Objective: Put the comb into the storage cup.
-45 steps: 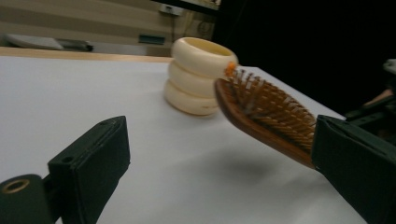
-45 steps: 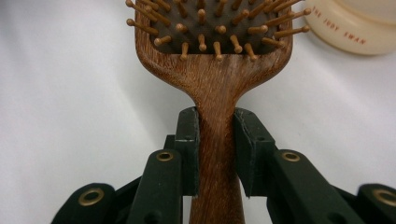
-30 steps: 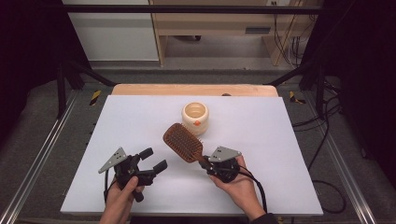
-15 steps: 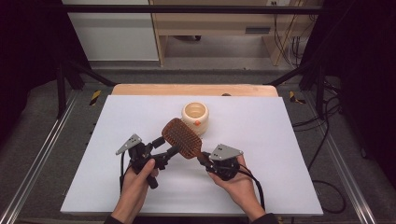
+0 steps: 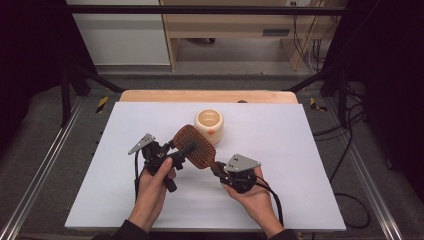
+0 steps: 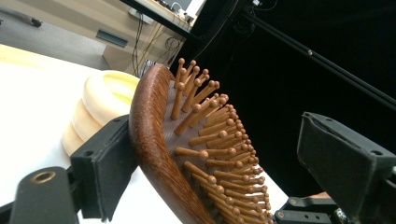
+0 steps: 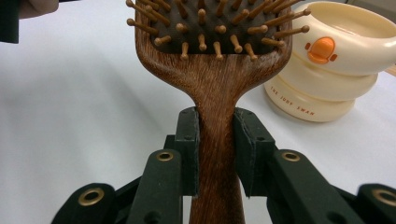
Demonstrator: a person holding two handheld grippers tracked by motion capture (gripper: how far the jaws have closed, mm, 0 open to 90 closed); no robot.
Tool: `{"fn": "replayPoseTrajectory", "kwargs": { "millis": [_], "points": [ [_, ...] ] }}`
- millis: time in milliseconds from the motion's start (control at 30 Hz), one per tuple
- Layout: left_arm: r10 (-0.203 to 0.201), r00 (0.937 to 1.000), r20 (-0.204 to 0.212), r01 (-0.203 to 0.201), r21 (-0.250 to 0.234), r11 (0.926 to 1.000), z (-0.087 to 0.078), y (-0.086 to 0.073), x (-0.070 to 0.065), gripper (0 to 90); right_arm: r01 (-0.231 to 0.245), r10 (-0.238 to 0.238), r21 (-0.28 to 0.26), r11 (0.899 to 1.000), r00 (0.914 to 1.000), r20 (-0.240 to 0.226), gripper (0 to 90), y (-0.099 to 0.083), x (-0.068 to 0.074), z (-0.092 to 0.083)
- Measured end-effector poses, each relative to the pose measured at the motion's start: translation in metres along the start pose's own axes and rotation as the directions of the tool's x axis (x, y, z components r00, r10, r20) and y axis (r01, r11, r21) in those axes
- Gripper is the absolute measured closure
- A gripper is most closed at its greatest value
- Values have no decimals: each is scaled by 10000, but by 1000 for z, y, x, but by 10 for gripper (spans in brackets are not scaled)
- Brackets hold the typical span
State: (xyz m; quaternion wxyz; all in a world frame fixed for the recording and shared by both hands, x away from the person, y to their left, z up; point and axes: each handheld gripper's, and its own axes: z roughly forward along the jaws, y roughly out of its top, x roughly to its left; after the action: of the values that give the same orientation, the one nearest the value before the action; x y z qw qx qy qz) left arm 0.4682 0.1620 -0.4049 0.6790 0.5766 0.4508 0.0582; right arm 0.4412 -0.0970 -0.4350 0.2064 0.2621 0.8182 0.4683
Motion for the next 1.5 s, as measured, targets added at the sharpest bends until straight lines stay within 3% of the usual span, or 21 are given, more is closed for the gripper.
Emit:
{"fn": "replayPoseTrajectory", "kwargs": {
  "millis": [167,533,1200,1500],
  "points": [
    [-60,10000,-30,59,-80,10000,2,1,1,163,-20,20,-65,10000,10000,27,726,0,0,-1],
    [-330,9993,-149,325,-324,9989,4,4,3,323,-73,73,-215,9997,10000,16,726,1,1,-2],
    [-806,9967,-83,803,-278,9964,7,2,3,393,-159,158,-339,9993,9999,-34,725,1,2,-3],
    [-1174,9928,-222,1170,-210,9929,4,5,-3,487,-236,232,-292,9993,9997,-121,726,-1,2,0]
  ]
}}
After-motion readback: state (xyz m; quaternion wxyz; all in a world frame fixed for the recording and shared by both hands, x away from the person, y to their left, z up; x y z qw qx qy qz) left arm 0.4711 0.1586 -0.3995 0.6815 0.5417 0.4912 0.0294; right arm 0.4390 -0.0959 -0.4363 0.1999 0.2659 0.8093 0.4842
